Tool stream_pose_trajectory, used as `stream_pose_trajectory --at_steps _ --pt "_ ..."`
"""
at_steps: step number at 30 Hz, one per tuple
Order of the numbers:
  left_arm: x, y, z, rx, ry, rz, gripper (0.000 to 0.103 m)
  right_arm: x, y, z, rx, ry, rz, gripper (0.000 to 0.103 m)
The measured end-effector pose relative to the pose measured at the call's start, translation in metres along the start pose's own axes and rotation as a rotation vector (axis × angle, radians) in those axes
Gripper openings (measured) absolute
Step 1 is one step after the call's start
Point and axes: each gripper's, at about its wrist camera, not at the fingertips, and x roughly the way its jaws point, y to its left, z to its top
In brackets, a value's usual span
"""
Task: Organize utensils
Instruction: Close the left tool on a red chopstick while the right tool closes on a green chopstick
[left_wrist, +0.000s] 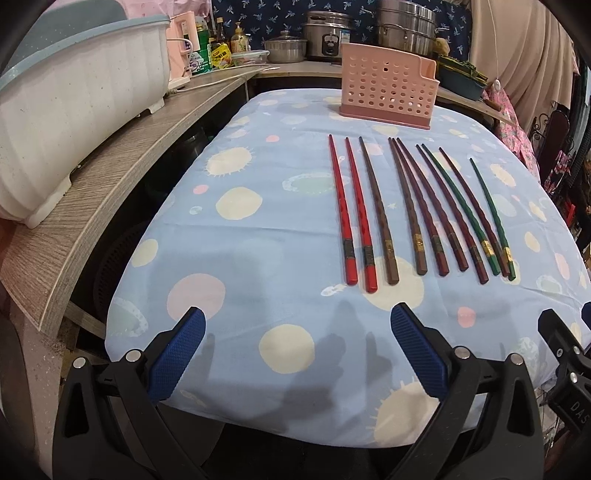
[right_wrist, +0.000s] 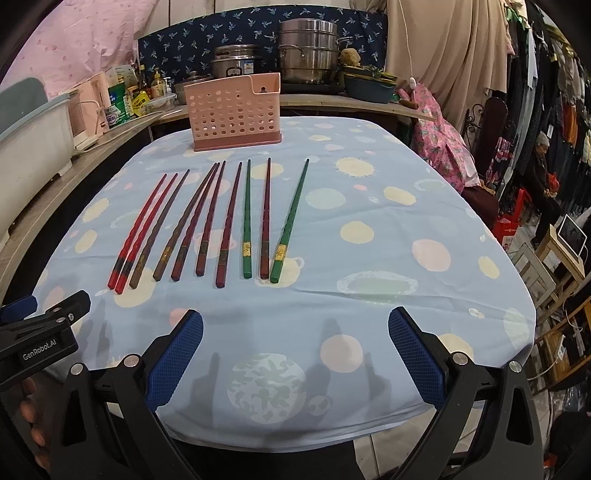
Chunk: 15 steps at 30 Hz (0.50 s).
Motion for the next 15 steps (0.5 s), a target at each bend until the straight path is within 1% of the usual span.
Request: stream_pose_trajectory --at_steps 9,15 --pt "0.029 0.000 0.019 -0.001 0.001 0.020 0.096 0.017 -0.005 0.007 0.011 0.013 0.004 0.096" --pt "0.051 -0.003 0.025 0.009 0.025 0.039 0.095 0.030 -0.007 0.016 0.021 0.018 0.008 0.096"
